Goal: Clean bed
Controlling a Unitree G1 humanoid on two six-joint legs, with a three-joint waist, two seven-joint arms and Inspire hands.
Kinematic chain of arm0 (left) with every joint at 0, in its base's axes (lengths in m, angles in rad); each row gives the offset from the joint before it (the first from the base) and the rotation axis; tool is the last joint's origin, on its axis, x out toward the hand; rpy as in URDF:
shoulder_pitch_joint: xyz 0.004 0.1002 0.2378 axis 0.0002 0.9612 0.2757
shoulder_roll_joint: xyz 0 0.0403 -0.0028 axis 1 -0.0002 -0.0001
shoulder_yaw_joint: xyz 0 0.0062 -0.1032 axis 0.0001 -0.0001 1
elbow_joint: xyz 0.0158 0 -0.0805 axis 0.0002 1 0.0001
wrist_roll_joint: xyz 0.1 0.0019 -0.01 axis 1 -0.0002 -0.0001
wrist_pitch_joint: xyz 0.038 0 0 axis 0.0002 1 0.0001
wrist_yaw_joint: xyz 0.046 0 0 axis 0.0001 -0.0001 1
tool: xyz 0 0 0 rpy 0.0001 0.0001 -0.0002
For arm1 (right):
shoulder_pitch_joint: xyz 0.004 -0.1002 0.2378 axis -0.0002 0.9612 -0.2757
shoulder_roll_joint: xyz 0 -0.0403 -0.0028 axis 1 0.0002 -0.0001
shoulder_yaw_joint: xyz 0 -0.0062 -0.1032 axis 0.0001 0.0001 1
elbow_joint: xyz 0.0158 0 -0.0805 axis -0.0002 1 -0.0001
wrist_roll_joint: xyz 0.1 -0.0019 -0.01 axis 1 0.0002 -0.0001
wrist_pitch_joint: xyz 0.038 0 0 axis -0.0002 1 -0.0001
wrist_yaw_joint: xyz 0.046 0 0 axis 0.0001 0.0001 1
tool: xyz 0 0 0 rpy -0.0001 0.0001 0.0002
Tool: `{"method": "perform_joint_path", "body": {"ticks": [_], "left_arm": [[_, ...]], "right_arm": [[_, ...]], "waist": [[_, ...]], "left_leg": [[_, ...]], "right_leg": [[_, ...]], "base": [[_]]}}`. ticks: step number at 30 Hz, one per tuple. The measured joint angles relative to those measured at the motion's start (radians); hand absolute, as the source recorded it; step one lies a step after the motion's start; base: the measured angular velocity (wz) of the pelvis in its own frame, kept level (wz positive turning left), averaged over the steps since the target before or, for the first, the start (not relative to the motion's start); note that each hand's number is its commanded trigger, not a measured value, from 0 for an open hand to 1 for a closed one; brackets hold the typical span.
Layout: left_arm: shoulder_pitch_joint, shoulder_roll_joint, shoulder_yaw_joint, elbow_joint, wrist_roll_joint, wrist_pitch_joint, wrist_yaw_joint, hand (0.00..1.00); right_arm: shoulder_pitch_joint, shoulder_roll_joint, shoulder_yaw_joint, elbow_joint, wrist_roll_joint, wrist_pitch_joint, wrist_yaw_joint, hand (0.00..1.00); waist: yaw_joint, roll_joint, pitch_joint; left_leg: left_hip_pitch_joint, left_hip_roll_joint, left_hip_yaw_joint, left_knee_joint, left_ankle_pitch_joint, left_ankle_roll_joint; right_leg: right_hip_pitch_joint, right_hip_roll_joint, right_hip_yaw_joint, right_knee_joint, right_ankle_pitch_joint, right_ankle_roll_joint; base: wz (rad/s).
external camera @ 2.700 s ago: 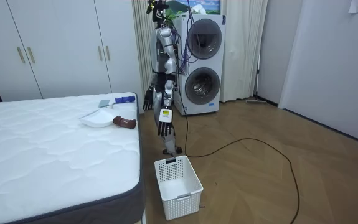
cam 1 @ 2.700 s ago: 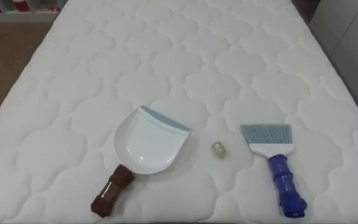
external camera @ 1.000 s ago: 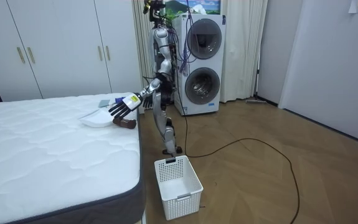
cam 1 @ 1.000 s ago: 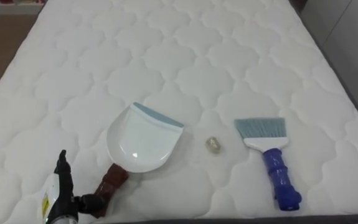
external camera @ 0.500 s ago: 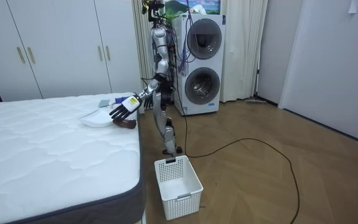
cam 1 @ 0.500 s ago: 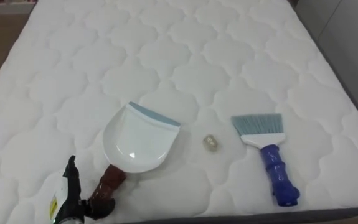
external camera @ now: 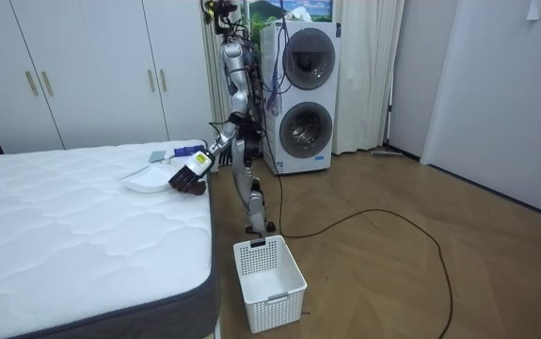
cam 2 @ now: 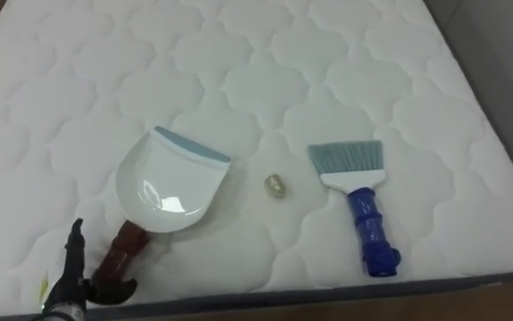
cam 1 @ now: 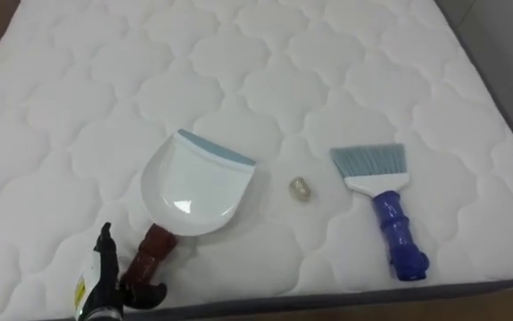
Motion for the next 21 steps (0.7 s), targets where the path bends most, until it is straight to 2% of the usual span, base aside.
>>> {"method": "perform_joint_path", "body": {"ticks": [8, 10, 13, 16, 17, 18, 19, 20, 21], "left_arm": [[-0.054, -0.001, -0.004, 0.038, -0.038, 0.000, 0.002, 0.00], [-0.069, -0.001, -0.010, 0.050, -0.038, 0.000, 0.003, 0.00], [-0.084, -0.001, -0.036, 0.073, -0.038, 0.000, 0.000, 0.00], [-0.092, -0.006, -0.049, 0.075, -0.035, 0.000, -0.011, 0.00], [-0.097, -0.011, -0.050, 0.076, -0.036, 0.000, -0.020, 0.00], [-0.099, -0.009, -0.055, 0.078, -0.038, 0.000, -0.023, 0.00], [-0.099, -0.004, -0.054, 0.081, -0.039, 0.000, -0.024, 0.00], [-0.106, -0.010, -0.051, 0.109, -0.039, 0.001, -0.022, 0.00], [-0.118, -0.010, -0.052, 0.122, -0.038, -0.001, -0.023, 0.00]], "right_arm": [[-0.044, -0.001, 0.058, 0.027, 0.010, 0.002, -0.014, 0.00], [-0.055, -0.001, 0.078, 0.031, 0.017, 0.003, -0.012, 0.00], [-0.073, -0.001, 0.107, 0.035, 0.018, 0.002, -0.011, 0.00], [-0.075, -0.001, 0.115, 0.037, 0.019, 0.000, -0.013, 0.00], [-0.076, -0.003, 0.112, 0.036, 0.030, -0.003, -0.018, 0.00], [-0.090, -0.001, 0.115, 0.036, 0.040, -0.012, -0.029, 0.00], [-0.101, 0.001, 0.118, 0.036, 0.040, -0.015, -0.033, 0.00], [-0.108, -0.002, 0.125, 0.038, 0.039, -0.021, -0.047, 0.00], [-0.108, 0.000, 0.124, 0.046, 0.042, -0.021, -0.062, 0.00]], "waist": [[0.001, 0.000, 0.0004], [0.003, 0.003, 0.0022], [0.002, 0.007, 0.0029], [0.002, 0.010, 0.0048], [0.005, 0.023, 0.0154], [0.007, 0.025, 0.0182], [0.005, 0.014, 0.0157], [-0.020, 0.031, 0.0149], [-0.030, 0.027, 0.0173]], "left_leg": [[-0.024, 0.000, -0.006, -0.003, 0.000, 0.000], [-0.025, 0.002, -0.020, -0.003, 0.000, 0.000], [-0.024, 0.002, -0.101, -0.004, 0.001, -0.001], [-0.020, 0.004, -0.158, -0.010, 0.002, -0.003], [-0.008, 0.017, -0.235, -0.019, 0.005, -0.005], [-0.016, 0.019, -0.293, -0.011, 0.006, -0.007], [-0.023, 0.014, -0.301, -0.004, 0.004, -0.009], [-0.038, 0.019, -0.306, 0.006, -0.003, -0.029], [-0.041, 0.020, -0.253, -0.003, 0.010, -0.051]], "right_leg": [[-0.025, 0.000, -0.010, 0.000, 0.001, 0.001], [-0.037, 0.001, -0.014, 0.017, 0.001, 0.001], [-0.060, 0.000, -0.053, 0.055, 0.001, 0.001], [-0.079, -0.002, -0.087, 0.104, 0.001, 0.001], [-0.135, 0.003, -0.105, 0.179, -0.018, 0.003], [-0.183, 0.015, -0.082, 0.108, -0.003, -0.011], [-0.208, 0.011, -0.078, 0.045, 0.043, -0.019], [-0.213, 0.009, -0.098, 0.030, 0.140, -0.032], [-0.207, 0.004, -0.102, 0.026, 0.141, -0.032]], "base": [[-0.01], [-0.07], [-0.16], [-0.14], [-0.42], [-0.54], [-0.33], [0.04], [0.19]]}}
